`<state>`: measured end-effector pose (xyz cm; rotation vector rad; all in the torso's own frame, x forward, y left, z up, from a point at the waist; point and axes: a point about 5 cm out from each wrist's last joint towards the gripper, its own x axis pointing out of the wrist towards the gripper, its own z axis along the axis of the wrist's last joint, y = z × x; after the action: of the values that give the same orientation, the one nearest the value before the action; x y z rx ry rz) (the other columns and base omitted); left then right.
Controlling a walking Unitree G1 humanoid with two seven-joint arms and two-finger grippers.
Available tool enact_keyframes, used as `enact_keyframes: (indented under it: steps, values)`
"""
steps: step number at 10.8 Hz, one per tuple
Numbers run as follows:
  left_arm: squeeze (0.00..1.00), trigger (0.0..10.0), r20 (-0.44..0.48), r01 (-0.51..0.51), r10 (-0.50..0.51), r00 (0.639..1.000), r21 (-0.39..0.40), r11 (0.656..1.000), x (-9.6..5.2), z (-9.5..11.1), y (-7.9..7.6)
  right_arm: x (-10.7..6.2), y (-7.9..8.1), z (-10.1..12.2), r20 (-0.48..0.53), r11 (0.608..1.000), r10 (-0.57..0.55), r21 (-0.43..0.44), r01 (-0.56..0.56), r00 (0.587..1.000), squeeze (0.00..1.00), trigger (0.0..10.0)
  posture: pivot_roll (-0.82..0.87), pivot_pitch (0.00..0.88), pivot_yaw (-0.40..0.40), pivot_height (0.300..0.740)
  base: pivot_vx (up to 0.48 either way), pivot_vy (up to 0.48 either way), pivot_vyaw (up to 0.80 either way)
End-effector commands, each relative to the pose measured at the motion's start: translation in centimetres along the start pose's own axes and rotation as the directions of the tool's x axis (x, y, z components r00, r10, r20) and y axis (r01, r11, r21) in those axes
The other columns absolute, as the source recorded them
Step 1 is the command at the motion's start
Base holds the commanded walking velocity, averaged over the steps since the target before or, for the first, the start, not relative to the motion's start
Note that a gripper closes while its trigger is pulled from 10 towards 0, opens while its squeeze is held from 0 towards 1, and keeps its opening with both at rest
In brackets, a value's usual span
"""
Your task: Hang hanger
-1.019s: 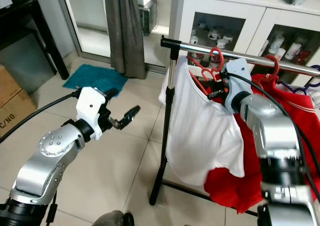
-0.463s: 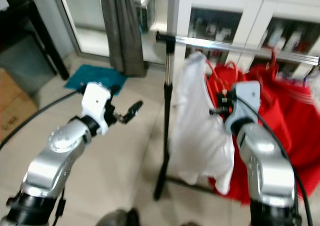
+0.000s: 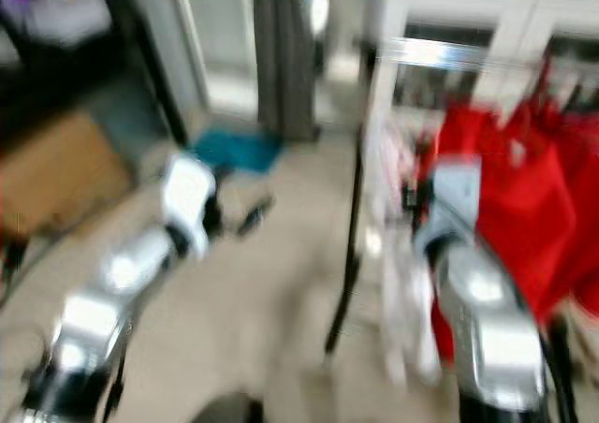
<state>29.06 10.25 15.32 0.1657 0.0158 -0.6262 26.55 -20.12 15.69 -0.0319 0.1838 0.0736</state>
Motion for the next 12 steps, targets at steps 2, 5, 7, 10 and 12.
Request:
enact_keyframes:
  steps: [2,5,7,10,12]
  values:
    - [1.00,10.0,0.011,0.033,-0.032,0.999,-0.057,0.998,0.3,0.3,0.1,-0.3,1.0,1.4,0.046,0.998,0.057,-0.037,-0.055,0.997,0.00,0.0,-0.03,0.012,0.082,0.740,0.000,0.000,0.00]
    - [1.00,10.0,0.063,0.069,-0.062,0.996,-0.123,0.990,2.6,1.7,0.2,-0.6,3.7,2.7,0.107,0.975,0.212,-0.096,-0.202,0.971,0.00,0.0,-0.03,0.011,0.077,0.740,0.000,0.000,0.00]
    - [0.13,10.0,0.082,0.070,-0.052,0.995,-0.226,0.972,5.0,2.9,0.8,-1.1,6.0,4.5,0.171,0.938,0.308,-0.220,-0.269,0.936,0.00,0.0,-0.04,0.013,0.081,0.740,0.000,0.000,0.00]
    - [0.00,10.0,0.110,0.092,-0.057,0.992,-0.349,0.932,6.6,3.9,0.6,-1.7,6.8,6.0,0.217,0.913,0.330,-0.320,-0.253,0.919,0.00,0.0,-0.05,0.013,0.097,0.740,0.000,0.000,0.00]
    - [0.00,7.6,0.100,0.076,-0.039,0.994,-0.398,0.914,6.9,3.9,0.8,-2.0,7.0,6.6,0.237,0.896,0.325,-0.386,-0.218,0.915,0.00,0.0,-0.07,0.011,0.112,0.740,0.000,0.000,0.00]
